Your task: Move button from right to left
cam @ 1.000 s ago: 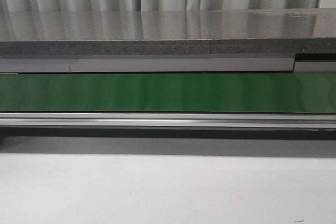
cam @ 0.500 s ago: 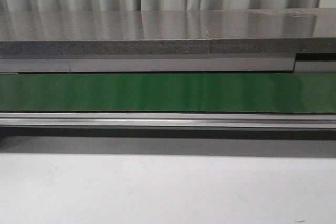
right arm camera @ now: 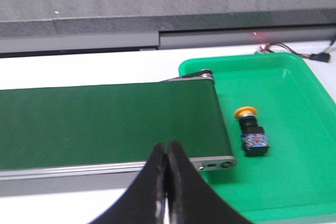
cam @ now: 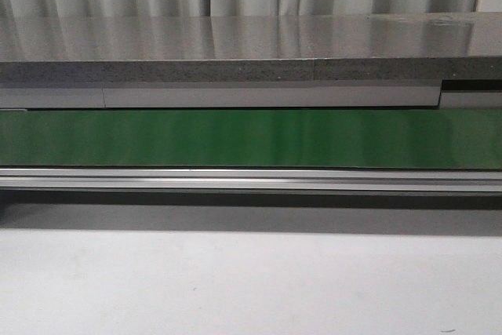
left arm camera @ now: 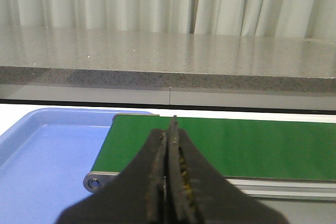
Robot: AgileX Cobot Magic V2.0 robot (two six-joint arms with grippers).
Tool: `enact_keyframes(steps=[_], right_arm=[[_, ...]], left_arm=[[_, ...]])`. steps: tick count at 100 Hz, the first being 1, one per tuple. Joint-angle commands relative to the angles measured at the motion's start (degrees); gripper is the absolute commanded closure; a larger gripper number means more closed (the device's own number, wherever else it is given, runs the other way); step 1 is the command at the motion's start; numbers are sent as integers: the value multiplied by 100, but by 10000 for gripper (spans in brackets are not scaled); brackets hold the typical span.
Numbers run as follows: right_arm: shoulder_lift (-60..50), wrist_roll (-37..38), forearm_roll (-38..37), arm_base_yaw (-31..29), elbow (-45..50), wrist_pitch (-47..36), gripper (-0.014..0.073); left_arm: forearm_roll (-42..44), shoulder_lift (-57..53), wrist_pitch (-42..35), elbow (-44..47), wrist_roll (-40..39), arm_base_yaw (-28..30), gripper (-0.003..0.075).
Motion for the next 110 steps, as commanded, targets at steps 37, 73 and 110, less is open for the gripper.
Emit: enact_keyframes(steps=[37, 73, 110], right_arm=[[2709, 463, -737, -171, -1932, 359, 651], [3858, -255, 231, -1663, -2044, 31, 651], [5031, -1252, 746, -2633, -2044, -441, 651]], left_arm=[[-13, -183, -422, 262, -59, -26, 741], [-13, -183, -422, 262, -59, -26, 741], [-13, -183, -422, 262, -59, -26, 741]])
